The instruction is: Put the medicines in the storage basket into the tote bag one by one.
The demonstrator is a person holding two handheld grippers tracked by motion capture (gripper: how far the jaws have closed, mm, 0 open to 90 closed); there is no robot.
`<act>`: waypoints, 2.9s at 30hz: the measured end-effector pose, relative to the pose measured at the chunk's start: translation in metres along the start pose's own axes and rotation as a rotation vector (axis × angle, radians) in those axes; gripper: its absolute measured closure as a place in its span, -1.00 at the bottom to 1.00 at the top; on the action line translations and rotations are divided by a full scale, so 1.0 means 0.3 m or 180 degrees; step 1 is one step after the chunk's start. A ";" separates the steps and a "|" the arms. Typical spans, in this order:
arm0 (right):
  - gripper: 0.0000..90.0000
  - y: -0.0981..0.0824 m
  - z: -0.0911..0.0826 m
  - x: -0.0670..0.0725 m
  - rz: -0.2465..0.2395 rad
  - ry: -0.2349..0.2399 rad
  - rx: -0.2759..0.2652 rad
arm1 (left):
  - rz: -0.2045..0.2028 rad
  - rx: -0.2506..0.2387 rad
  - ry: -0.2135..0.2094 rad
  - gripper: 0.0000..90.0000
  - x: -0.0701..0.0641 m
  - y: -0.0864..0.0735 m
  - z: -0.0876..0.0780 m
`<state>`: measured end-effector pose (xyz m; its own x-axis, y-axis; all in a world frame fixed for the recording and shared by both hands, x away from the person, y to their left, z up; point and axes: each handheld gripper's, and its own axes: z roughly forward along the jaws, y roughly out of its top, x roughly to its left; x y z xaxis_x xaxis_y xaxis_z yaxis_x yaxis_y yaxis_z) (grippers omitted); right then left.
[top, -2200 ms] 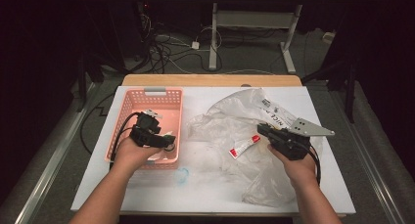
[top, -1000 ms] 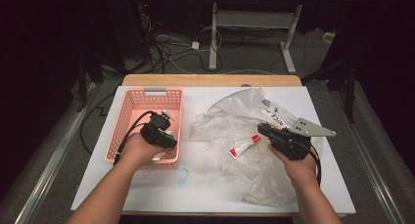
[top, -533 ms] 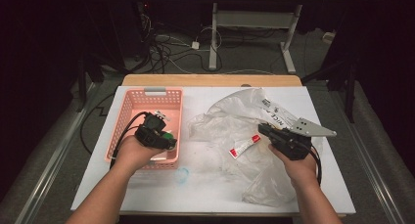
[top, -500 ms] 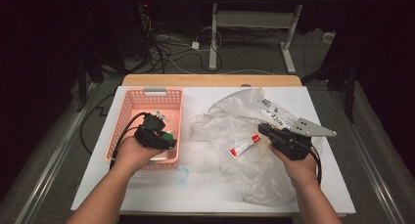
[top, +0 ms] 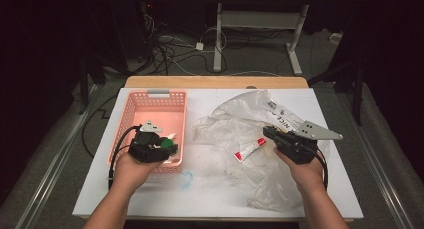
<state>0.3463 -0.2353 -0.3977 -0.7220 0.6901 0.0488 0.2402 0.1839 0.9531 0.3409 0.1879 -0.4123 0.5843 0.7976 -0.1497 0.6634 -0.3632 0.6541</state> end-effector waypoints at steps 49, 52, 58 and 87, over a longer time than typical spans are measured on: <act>1.00 0.004 -0.012 -0.001 -0.0029 -0.0011 -0.0020 | 0.0055 -0.1007 -0.0088 0.11 -0.099 -0.072 -0.077; 1.00 0.005 -0.012 0.001 -0.0036 -0.0012 -0.0023 | 0.0071 -0.1044 -0.0144 0.11 -0.113 -0.067 -0.082; 1.00 0.005 -0.012 0.001 -0.0034 -0.0012 -0.0022 | 0.0160 -0.1111 -0.0255 0.11 -0.155 -0.054 -0.095; 1.00 -0.002 -0.006 0.001 -0.0026 0.0003 -0.0004 | 0.0510 -0.0728 -0.0608 0.11 -0.348 -0.061 0.097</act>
<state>0.3447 -0.2366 -0.3977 -0.7245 0.6880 0.0414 0.2337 0.1887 0.9538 0.2815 0.0973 -0.4302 0.7640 0.6266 -0.1537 0.4467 -0.3419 0.8268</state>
